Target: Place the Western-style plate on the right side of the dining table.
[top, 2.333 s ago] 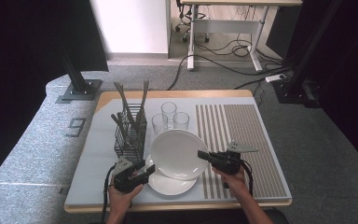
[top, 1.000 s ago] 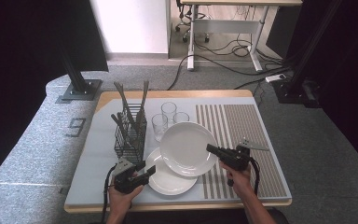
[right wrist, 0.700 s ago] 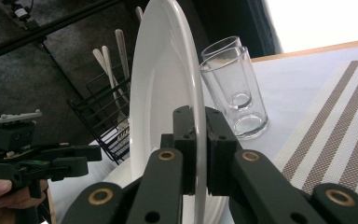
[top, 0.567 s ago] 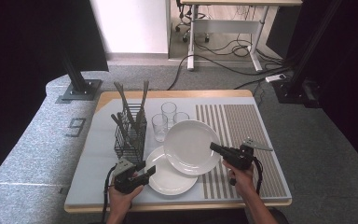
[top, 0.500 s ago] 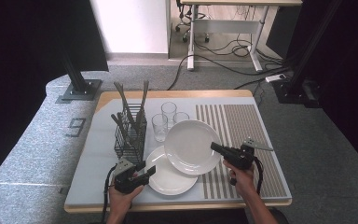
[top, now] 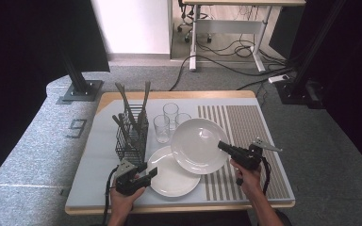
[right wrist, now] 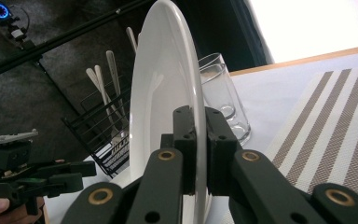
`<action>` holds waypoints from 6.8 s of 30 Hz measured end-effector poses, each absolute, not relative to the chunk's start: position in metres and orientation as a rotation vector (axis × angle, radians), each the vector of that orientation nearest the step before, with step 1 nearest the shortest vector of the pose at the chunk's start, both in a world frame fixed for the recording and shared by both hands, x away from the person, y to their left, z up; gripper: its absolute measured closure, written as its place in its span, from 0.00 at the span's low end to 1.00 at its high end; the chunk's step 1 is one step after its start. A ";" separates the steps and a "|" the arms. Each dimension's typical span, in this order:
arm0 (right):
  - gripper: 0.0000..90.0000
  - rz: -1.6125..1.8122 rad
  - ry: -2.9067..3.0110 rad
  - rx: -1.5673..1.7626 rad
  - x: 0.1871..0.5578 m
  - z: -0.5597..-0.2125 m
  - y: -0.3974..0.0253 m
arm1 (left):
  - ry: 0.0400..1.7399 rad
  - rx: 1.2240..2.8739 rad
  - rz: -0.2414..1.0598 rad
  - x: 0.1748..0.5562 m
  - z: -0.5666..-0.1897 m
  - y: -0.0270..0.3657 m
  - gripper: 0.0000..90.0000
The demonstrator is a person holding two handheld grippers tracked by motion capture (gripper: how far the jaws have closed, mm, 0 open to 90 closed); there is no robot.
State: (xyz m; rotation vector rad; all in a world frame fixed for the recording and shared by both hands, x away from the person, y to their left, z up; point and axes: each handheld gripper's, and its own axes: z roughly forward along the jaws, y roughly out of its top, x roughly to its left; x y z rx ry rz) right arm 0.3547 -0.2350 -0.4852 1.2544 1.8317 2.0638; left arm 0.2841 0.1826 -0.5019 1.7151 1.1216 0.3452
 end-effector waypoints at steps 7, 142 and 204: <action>0.95 2.063 1.806 1.271 0.356 -0.485 -0.242 | 1.117 1.713 0.346 0.283 -0.501 0.182 0.52; 0.95 1.869 1.522 1.551 0.378 -0.510 -0.319 | 1.107 1.713 0.334 0.283 -0.500 0.182 0.51; 0.94 1.794 1.528 1.642 0.389 -0.520 -0.329 | 1.106 1.725 0.326 0.282 -0.502 0.179 0.51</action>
